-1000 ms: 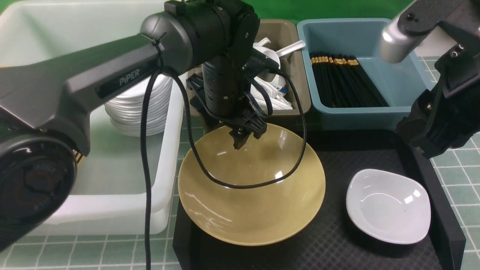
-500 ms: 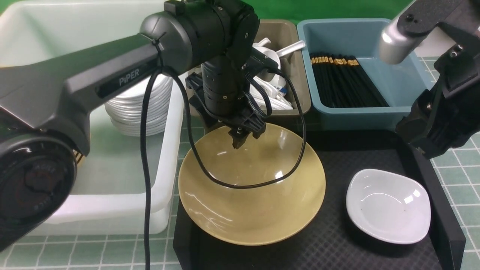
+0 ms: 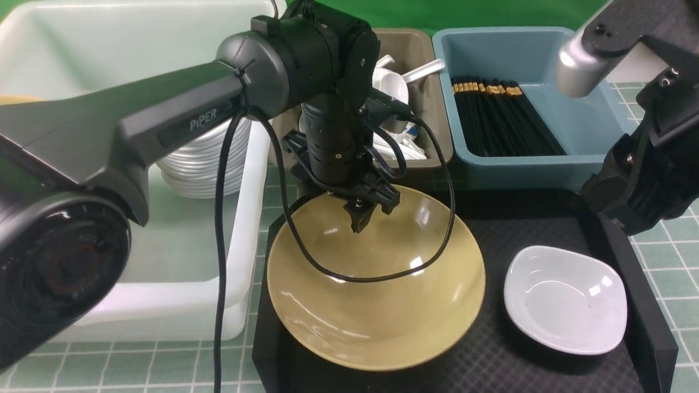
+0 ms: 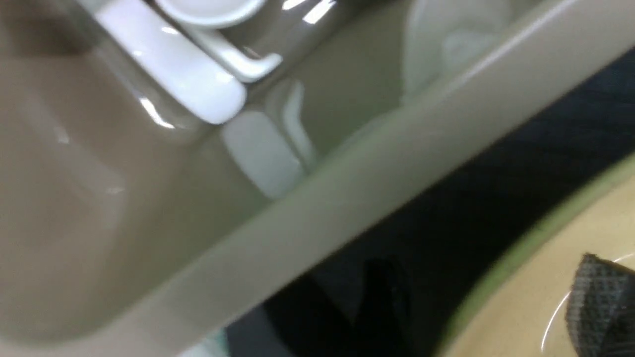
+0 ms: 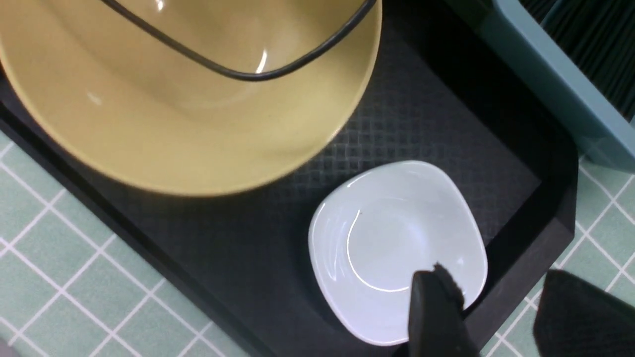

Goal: On blue table put chopsticks spoon bowls plates into blue grey white boxes.
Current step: 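Grasp the large bowl on the tray by its rim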

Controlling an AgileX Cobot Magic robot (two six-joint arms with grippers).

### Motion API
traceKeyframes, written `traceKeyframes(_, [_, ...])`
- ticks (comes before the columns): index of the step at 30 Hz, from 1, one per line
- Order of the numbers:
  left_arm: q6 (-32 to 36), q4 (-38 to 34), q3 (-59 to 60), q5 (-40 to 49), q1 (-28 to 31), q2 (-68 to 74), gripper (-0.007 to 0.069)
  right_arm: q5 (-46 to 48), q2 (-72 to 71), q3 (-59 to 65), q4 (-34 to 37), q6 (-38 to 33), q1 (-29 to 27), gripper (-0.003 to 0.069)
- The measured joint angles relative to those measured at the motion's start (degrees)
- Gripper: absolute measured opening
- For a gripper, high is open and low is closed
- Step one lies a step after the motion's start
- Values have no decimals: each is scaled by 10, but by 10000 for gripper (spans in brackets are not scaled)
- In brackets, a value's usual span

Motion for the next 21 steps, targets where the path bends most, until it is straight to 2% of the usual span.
traceKeyframes(2, [0,-28,1,0,0,0,300,1,-1,0,0,-1,0,323])
traceKeyframes(3, [1,-34,1,0,0,0,293,1,-1,0,0,-1,0,323])
traceKeyframes(4, [4,-55,1,0,0,0,239,1,-1,0,0,-1,0,323])
traceKeyframes(7, [16,-84,1,5,0,0,176,1,-1,0,0,-1,0,323])
traceKeyframes(8, [22,-100,5,7,0,0,132,1,-1,0,0,-1,0,323])
traceKeyframes(12, [37,-113,23,7,0,-2,76,2,-1,0,0,-2,0,323])
traceKeyframes(16, [41,-115,47,0,0,-9,92,2,-1,0,0,-2,0,323])
traceKeyframes(19, [41,-122,53,0,0,-7,156,-4,-1,0,0,-2,0,323])
traceKeyframes(20, [41,-123,53,0,0,-6,156,-4,-1,0,0,-2,0,323])
traceKeyframes(21, [41,-131,56,0,-1,-3,206,-9,-1,0,0,-2,0,323])
